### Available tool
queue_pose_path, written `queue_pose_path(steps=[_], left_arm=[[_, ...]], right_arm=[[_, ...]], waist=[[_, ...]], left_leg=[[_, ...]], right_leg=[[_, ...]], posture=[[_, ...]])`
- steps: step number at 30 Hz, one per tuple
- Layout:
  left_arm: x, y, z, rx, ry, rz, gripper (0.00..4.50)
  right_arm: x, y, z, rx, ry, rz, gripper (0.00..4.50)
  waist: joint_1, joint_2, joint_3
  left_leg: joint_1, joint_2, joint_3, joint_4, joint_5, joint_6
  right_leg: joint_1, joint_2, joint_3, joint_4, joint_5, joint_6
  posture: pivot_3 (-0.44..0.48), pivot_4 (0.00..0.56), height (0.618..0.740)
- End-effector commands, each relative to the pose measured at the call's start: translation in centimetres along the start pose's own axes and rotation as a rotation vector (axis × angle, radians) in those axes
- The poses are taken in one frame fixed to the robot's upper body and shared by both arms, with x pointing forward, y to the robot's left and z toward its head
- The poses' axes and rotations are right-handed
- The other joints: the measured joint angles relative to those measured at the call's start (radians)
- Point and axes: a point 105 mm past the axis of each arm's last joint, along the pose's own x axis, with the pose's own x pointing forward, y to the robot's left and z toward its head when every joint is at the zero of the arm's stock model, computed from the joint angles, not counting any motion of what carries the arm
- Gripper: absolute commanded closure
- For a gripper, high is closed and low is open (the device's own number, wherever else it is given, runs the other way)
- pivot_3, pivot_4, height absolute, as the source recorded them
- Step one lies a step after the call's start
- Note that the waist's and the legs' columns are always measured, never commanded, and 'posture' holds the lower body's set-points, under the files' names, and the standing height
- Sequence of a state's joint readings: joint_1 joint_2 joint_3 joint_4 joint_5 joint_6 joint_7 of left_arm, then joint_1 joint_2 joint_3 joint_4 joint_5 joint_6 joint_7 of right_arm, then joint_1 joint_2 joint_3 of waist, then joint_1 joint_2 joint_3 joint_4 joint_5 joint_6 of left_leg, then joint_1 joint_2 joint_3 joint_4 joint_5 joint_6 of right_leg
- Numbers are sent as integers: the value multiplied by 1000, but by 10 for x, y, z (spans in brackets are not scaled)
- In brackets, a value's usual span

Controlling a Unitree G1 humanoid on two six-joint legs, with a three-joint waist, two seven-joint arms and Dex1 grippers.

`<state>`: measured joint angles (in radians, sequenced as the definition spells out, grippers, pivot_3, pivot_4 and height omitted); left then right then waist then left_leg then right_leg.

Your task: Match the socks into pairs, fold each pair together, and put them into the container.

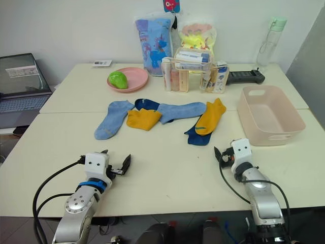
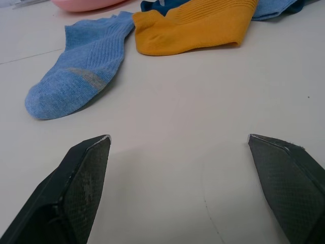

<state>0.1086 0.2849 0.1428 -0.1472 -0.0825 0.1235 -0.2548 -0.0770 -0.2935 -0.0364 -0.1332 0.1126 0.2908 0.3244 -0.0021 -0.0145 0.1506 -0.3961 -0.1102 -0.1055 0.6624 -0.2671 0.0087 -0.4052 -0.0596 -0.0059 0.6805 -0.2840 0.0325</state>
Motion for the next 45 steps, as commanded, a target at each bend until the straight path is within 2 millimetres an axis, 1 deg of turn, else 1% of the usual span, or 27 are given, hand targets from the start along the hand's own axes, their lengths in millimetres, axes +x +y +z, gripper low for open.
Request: queue_pose_path(steps=[1, 3, 4, 7, 10, 11, 13, 16, 18, 20, 22, 27, 28, 30, 34, 37, 41, 42, 45], left_arm=[[-3, 0, 8, -2, -32, -5, 0], [-5, 0, 9, -11, -34, -9, 0], [-6, -1, 9, -18, -36, -17, 0], [-8, -3, 12, -36, -49, -47, 0], [2, -4, 25, 10, -79, -78, 0], [8, -5, 30, 16, -87, -80, 0], [18, -7, 38, 15, -100, -81, 0], [31, -13, 47, 14, -118, -98, 0], [46, -17, 51, 23, -120, -92, 0], [62, -22, 51, 19, -102, -80, 0], [75, -28, 51, 23, -96, -81, 0], [89, -33, 50, 41, -86, -93, 0], [96, -35, 48, 58, -67, -99, 0], [105, -33, 44, 67, -45, -77, 0], [114, -33, 47, 58, -59, -85, 0], [118, -30, 49, 47, -71, -78, 603], [123, -27, 48, 9, -70, -67, 1910], [124, -29, 49, -14, -67, -74, 2247], [124, -34, 51, 1, -77, -107, 3174]], right_arm=[[-1, 0, 18, -40, -62, 28, 28], [0, 2, 23, -76, -74, 74, 28], [2, 5, 32, -78, -99, 116, 28], [6, 27, 58, -49, -167, 283, 28], [9, 55, 91, -81, -231, 475, 28], [10, 61, 100, -88, -247, 508, 28], [13, 68, 109, -113, -262, 544, 28], [15, 74, 114, -167, -262, 577, 28], [17, 75, 116, -157, -272, 560, 28], [18, 74, 114, -145, -267, 549, 28], [17, 73, 109, -158, -255, 545, 28], [17, 70, 108, -159, -253, 523, 28], [17, 69, 109, -158, -253, 514, 28], [18, 65, 110, -146, -258, 487, 28], [18, 62, 113, -112, -266, 460, 28], [18, 61, 111, -120, -257, 459, 0], [18, 62, 112, -129, -256, 462, 0], [18, 62, 112, -129, -257, 462, 0], [18, 62, 112, -131, -256, 460, 0]], waist=[[0, 0, 0], [0, 0, 0], [-1, 0, 0], [-3, 0, 0], [-2, 0, 0], [-1, 0, 0], [3, 0, 0], [7, -3, -1], [6, -3, -1], [6, -3, -1], [5, -3, -1], [-3, -3, -1], [-3, -3, -1], [0, -3, -1], [0, -3, -1], [0, -3, -1], [0, -3, -1], [0, -3, -1], [0, -3, -1]], left_leg=[[0, 0, 0, 0, 0, 0], [0, 0, 0, 0, 0, 0], [0, 0, 0, 0, 0, 0], [0, 0, 0, 0, 0, 0], [0, 1, 0, 0, 0, 0], [0, 0, 0, 0, 0, 0], [0, 0, -1, 1, 0, 0], [-1, 0, -2, 1, 0, 0], [-1, 0, -1, 1, 0, 0], [-1, 0, -1, 1, 0, 0], [-1, 0, -1, 2, 0, 0], [-1, 0, -1, 1, 0, 0], [-1, 0, -1, 1, 0, 0], [-1, 0, -2, 1, 0, 0], [-1, 0, -2, 2, 0, 0], [-2, 0, -2, 2, 0, 0], [-1, 0, -2, 2, 0, 0], [-2, 0, -2, 2, 0, 0], [-2, 0, -2, 2, 0, 0]], right_leg=[[0, 0, 0, 0, 0, 0], [0, 0, 0, 0, 0, 0], [0, 0, 0, 0, 0, 0], [0, 0, 0, 0, 0, 0], [0, 0, -1, 0, 0, 0], [0, 0, -1, 0, 0, 0], [0, 0, -2, 0, 0, 0], [1, 0, -2, -2, 0, 0], [0, 0, -2, -2, 0, 0], [0, 0, -2, -1, 0, 0], [0, 0, -2, 0, 0, 0], [-1, 0, -2, 0, 0, 0], [-1, 0, -2, 0, 0, 0], [-1, 0, -3, 0, 0, 0], [0, 0, -2, 0, 0, 0], [-1, 0, -2, 0, 0, 0], [-1, 0, -2, 0, 0, 0], [-1, 0, -2, 0, 0, 0], [-1, 0, -2, 0, 0, 0]], posture=[[0, 150, 740], [0, 150, 740], [0, 150, 740], [0, 150, 740], [0, 150, 740], [0, 150, 740], [0, 150, 740], [0, 150, 740], [0, 150, 740], [0, 150, 740], [0, 150, 740], [0, 150, 740], [0, 150, 740], [0, 150, 740], [0, 150, 740], [0, 150, 740], [0, 150, 740], [0, 150, 740], [0, 150, 740]])
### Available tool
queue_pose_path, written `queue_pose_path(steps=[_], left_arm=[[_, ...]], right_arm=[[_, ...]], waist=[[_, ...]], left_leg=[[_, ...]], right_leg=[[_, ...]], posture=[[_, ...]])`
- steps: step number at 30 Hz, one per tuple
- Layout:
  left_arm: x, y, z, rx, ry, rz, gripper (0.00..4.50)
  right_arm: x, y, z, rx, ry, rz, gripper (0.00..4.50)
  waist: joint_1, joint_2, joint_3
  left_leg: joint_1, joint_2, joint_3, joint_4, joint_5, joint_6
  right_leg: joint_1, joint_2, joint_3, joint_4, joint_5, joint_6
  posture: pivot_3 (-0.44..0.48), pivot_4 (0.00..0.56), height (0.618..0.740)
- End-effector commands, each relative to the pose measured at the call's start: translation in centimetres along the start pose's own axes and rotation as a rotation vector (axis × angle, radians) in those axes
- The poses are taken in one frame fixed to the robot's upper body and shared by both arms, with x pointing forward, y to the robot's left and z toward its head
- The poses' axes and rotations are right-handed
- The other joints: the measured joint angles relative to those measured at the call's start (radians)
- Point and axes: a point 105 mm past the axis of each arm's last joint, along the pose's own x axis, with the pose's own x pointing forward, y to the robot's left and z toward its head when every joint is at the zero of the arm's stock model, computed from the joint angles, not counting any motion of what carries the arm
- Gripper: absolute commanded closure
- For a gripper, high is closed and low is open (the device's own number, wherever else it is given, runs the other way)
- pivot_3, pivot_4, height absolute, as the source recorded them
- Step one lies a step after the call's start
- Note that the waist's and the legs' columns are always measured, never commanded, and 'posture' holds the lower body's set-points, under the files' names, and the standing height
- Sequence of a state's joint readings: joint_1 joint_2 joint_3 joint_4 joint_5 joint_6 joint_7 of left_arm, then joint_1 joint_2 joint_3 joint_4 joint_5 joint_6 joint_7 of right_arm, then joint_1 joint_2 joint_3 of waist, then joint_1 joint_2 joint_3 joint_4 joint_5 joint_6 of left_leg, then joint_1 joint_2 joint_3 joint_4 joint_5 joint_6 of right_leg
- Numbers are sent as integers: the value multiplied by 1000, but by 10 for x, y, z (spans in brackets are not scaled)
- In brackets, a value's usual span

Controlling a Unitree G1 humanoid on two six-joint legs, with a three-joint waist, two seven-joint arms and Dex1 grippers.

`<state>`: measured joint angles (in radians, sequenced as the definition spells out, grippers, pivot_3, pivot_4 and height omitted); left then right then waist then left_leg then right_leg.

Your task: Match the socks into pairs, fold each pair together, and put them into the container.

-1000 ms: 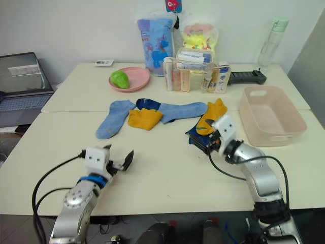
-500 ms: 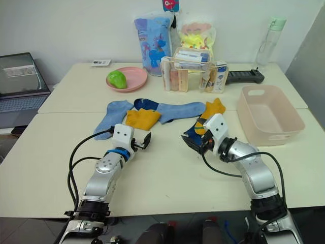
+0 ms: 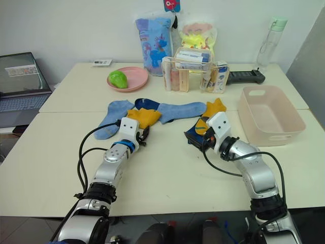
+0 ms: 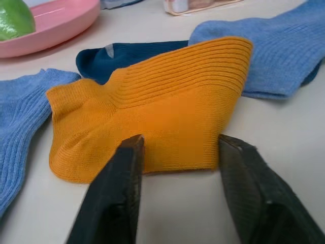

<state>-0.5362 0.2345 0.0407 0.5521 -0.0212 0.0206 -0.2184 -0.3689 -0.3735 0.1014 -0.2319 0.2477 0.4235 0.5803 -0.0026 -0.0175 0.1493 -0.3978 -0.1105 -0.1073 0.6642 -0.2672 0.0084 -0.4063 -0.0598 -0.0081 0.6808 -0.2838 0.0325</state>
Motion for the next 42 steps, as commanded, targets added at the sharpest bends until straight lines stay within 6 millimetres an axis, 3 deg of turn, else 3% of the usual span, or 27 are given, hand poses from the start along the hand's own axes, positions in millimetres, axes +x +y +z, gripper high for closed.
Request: queue_pose_path(steps=[1, 4, 11, 16, 20, 23, 26, 29, 32, 36, 41, 42], left_arm=[[1, -2, 11, 4, -44, -18, 3551], [-3, -1, 12, -5, -59, -22, 4479], [-31, -11, 20, -34, -100, -177, 4479], [-72, -26, 20, -44, -75, -336, 4479], [-126, -53, 9, -7, 43, -594, 4479], [-148, -64, 2, 7, 119, -701, 4479], [-156, -70, -2, -8, 159, -747, 4479], [-158, -71, -3, -15, 170, -760, 3864], [-162, -71, 1, -59, 181, -798, 2948], [-165, -61, 3, -98, 202, -808, 1702], [-137, -25, 33, -181, 87, -651, 72], [-128, -13, 33, -169, 80, -592, 28]], right_arm=[[-2, 0, 16, -38, -48, -9, 0], [-3, -2, 14, -46, -44, -26, 0], [-7, 0, 10, -49, -34, -33, 0], [-7, 2, 8, -53, -29, -29, 0], [-8, -1, 8, -55, -29, -26, 0], [-10, 6, 8, -22, -34, 30, 0], [-17, 24, 10, 14, -28, 181, 0], [-27, 42, 10, 36, -1, 325, 0], [-42, 57, -2, -17, 109, 469, 0], [-44, 52, -9, -48, 142, 450, 0], [-42, 49, -11, -41, 130, 407, 0], [-42, 49, -11, -41, 129, 404, 0]], waist=[[0, 0, 0], [0, 0, 0], [-3, 0, 0], [-5, 0, 0], [-5, 1, 0], [0, 3, 1], [4, 3, 1], [3, 3, 1], [2, 3, 1], [1, 3, 2], [5, 2, 2], [6, 2, 2]], left_leg=[[0, 0, 0, 0, 0, 0], [0, 0, 0, 0, 0, 0], [0, 0, 0, 0, 0, 0], [0, 1, 0, -1, 0, 0], [1, 1, 1, -2, 0, 0], [1, 1, 0, -2, 0, 0], [1, 0, 0, -1, 0, 0], [1, 0, 0, -1, -1, 1], [1, 1, 0, -2, -1, 1], [1, 1, 0, -2, -1, 1], [1, 1, -1, -1, -1, 1], [0, 1, -1, -1, -1, 1]], right_leg=[[0, 0, 0, 0, 0, 0], [0, 0, 0, 0, 0, 0], [0, 0, 0, 0, 0, 0], [0, 0, 1, 0, 0, 0], [0, 0, 2, -1, 0, 0], [0, 0, 2, -1, 0, 0], [1, 0, 1, -1, 0, -1], [2, 0, 1, -2, 0, -1], [1, 0, 1, -1, 0, -1], [2, 0, 0, -1, -1, -1], [2, 0, 0, -1, -1, -2], [2, 0, -1, -1, -1, -2]], posture=[[0, 150, 740], [0, 150, 740], [0, 150, 740], [0, 150, 740], [0, 150, 740], [0, 150, 740], [0, 150, 740], [0, 150, 740], [0, 150, 740], [0, 150, 740], [0, 150, 740], [0, 150, 740]])
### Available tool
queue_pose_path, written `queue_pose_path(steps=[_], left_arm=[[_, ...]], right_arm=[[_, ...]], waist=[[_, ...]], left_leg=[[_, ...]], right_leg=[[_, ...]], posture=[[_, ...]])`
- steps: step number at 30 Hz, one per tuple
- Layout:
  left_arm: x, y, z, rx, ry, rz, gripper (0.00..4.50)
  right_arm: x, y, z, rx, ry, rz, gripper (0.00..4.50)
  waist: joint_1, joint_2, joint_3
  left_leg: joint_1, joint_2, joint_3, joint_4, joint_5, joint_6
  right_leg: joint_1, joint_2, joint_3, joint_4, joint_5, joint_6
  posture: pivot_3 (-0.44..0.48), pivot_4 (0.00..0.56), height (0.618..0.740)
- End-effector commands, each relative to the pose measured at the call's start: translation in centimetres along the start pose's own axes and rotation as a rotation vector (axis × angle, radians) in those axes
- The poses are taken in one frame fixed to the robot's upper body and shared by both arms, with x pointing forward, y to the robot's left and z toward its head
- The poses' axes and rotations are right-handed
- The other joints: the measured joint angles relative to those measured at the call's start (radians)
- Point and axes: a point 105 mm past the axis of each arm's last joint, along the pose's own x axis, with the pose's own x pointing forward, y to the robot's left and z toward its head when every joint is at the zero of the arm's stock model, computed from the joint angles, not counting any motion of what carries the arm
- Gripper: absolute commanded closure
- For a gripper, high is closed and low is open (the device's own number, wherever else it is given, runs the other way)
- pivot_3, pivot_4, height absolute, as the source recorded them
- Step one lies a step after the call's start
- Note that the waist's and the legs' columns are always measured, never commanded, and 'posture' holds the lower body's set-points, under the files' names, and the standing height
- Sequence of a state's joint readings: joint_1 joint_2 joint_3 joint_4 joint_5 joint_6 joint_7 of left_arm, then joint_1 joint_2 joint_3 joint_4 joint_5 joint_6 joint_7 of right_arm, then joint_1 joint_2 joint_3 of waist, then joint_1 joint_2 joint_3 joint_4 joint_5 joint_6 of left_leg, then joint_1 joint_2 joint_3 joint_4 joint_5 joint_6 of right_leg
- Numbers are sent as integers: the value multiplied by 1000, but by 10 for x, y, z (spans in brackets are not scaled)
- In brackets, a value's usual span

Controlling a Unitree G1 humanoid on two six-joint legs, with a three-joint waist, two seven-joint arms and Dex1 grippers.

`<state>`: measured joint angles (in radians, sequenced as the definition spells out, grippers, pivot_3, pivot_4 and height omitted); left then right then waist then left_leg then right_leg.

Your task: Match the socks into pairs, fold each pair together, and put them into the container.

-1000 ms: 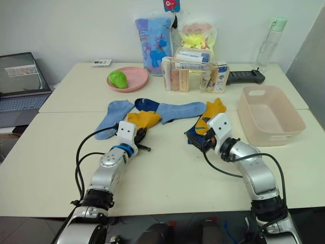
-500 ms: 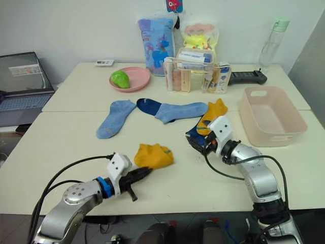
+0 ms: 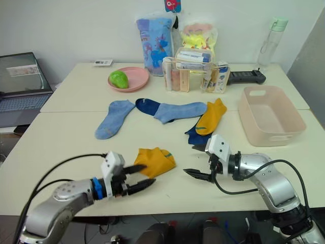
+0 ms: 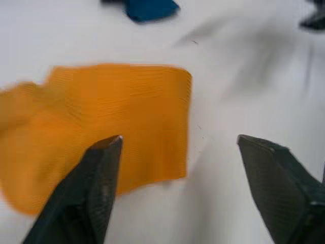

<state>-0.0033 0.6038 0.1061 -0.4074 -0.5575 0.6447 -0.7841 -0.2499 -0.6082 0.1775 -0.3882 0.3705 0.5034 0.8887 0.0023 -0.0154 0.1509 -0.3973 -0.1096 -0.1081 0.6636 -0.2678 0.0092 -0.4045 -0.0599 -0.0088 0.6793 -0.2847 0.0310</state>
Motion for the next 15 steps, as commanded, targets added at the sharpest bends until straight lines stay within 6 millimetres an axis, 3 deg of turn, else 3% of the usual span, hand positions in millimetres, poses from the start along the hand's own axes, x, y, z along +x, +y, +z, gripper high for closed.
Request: queue_pose_path(steps=[1, 5, 9, 12, 15], left_arm=[[-5, 37, 16, 22, -60, 151, 28], [-3, 65, 4, 72, 7, 210, 28], [5, 68, -7, 65, 44, 174, 28], [14, 65, -14, 52, 36, 150, 627], [18, 62, -11, 34, 4, 135, 1528]], right_arm=[[-2, -1, 8, -41, -32, -25, 0], [-2, -2, 9, -38, -40, -41, 0], [-2, -4, 11, -36, -43, -47, 0], [-2, -5, 11, -39, -40, -52, 0], [-2, -6, 10, -40, -38, -59, 0]], waist=[[2, 0, 0], [0, 0, 0], [-2, 0, 0], [-2, 0, 0], [-2, 0, 0]], left_leg=[[0, 0, 0, 0, 0, 0], [0, 0, 0, 0, 0, 0], [0, 0, 0, -1, 0, 0], [0, 0, 0, 0, 0, 0], [0, 0, 0, 0, 0, 0]], right_leg=[[0, 0, 0, 0, 0, 0], [0, 0, 0, 0, 0, 0], [0, 0, 0, 0, 0, 0], [0, 0, 0, 0, 0, 0], [0, 0, 0, 0, 0, 0]], posture=[[0, 150, 740], [0, 150, 740], [0, 150, 740], [0, 150, 740], [0, 150, 740]])
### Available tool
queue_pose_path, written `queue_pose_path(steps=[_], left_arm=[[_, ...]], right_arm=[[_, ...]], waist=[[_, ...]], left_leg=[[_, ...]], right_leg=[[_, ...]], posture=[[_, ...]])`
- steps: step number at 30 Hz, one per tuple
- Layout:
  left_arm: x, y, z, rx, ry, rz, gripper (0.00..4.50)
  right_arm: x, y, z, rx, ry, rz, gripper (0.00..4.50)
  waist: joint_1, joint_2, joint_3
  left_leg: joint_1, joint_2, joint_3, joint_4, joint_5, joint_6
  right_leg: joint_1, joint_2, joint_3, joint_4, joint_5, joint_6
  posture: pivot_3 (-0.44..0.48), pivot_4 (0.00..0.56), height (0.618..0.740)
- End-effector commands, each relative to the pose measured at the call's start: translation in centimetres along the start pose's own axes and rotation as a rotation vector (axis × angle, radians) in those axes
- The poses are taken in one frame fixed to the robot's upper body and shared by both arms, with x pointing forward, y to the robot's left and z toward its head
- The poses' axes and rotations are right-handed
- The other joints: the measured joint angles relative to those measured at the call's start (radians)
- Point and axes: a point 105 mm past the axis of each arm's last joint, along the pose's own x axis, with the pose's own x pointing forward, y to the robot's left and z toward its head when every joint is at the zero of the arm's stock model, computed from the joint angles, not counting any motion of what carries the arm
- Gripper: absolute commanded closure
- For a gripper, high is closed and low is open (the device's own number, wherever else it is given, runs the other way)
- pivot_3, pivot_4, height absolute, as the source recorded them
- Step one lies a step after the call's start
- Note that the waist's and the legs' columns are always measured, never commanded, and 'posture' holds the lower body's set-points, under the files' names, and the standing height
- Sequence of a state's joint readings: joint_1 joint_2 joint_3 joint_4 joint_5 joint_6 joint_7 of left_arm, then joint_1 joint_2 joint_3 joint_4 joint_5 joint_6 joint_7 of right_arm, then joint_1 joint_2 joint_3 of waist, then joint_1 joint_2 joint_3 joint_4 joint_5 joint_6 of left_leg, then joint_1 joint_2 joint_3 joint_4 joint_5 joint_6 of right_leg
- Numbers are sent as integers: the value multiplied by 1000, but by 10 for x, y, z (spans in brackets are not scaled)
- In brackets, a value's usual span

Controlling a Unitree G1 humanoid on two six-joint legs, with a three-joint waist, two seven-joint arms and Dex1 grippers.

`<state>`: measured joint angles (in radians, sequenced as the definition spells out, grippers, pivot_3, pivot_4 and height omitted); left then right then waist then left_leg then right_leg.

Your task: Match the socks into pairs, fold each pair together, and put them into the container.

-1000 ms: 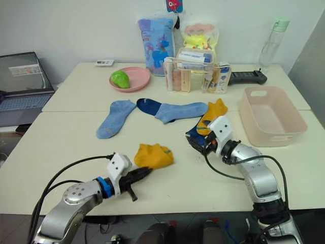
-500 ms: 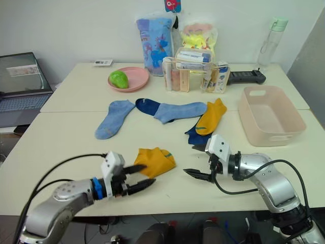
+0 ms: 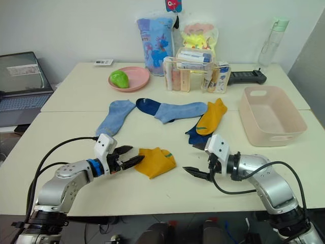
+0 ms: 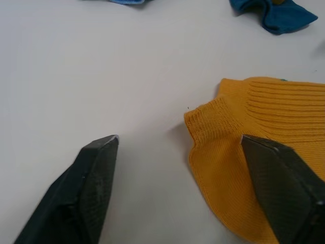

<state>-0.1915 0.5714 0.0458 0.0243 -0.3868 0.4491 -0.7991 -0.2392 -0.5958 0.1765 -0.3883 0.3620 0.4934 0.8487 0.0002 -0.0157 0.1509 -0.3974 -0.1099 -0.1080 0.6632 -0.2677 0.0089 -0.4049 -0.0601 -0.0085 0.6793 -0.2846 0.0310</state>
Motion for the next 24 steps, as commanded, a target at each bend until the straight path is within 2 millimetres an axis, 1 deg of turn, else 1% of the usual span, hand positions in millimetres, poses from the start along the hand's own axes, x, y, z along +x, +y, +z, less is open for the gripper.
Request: queue_pose_path(steps=[1, 4, 6, 9, 10, 14, 17, 19, 21, 22, 24], left_arm=[[2, -3, 13, 21, -52, -16, 1818], [1, -2, 15, 31, -65, -12, 2802], [-1, -3, 22, 1, -111, -13, 3427], [-10, 1, 35, -31, -164, 0, 4372], [-13, 2, 38, -35, -170, 6, 4470], [-26, 8, 44, -27, -168, 34, 4470], [-38, 13, 57, -30, -196, 57, 4470], [-49, 21, 70, -28, -227, 89, 4470], [-65, 30, 91, -19, -279, 124, 4470], [-71, 32, 101, -20, -306, 124, 4470], [-80, 28, 122, -38, -367, 96, 4470]], right_arm=[[-3, -4, 12, -36, -34, -22, 0], [-4, -5, 10, -23, -37, -34, 0], [-4, -4, 9, -20, -36, -32, 0], [-2, -7, 10, -21, -43, -35, 0], [-2, -7, 11, -22, -45, -36, 0], [1, -11, 12, -30, -52, -35, 0], [4, -11, 13, -35, -58, -29, 0], [5, -12, 14, -35, -62, -27, 0], [5, -12, 13, -32, -64, -23, 0], [6, -12, 12, -32, -64, -19, 0], [7, -13, 12, -34, -65, -12, 0]], waist=[[0, 0, 0], [-1, 0, 0], [-1, 0, 0], [-1, 0, 0], [-1, 0, 0], [-2, 0, 0], [-2, 0, 0], [-2, 0, 0], [-2, 0, 0], [-2, -1, 0], [-2, -1, 0]], left_leg=[[0, 0, 0, 0, 0, 0], [0, 0, 0, 0, 0, 0], [0, 0, 0, 0, 0, 0], [0, 0, 0, 0, 0, 0], [0, 0, 0, 0, 0, 0], [0, 0, 0, 0, 0, 0], [0, 0, 0, 0, 0, 0], [0, 0, 0, 0, 0, 0], [0, 0, 0, 0, 0, 0], [0, 0, 0, 0, 0, 0], [0, 0, -1, 0, 0, 0]], right_leg=[[0, 0, 0, 0, 0, 0], [0, 0, 0, 0, 0, 0], [0, 0, 0, 0, 0, 0], [0, 0, 0, 0, 0, 0], [0, 0, 0, 0, 0, 0], [0, 0, 0, 0, 0, 0], [0, 0, 0, 0, 0, 0], [0, 0, 0, 0, 0, 0], [0, 0, 0, 0, 0, 0], [0, 0, 0, 0, 0, 0], [0, 0, 0, 0, 0, 0]], posture=[[0, 150, 740], [0, 150, 740], [0, 150, 740], [0, 150, 740], [0, 150, 740], [0, 150, 740], [0, 150, 740], [0, 150, 740], [0, 150, 740], [0, 150, 740], [0, 150, 740]])
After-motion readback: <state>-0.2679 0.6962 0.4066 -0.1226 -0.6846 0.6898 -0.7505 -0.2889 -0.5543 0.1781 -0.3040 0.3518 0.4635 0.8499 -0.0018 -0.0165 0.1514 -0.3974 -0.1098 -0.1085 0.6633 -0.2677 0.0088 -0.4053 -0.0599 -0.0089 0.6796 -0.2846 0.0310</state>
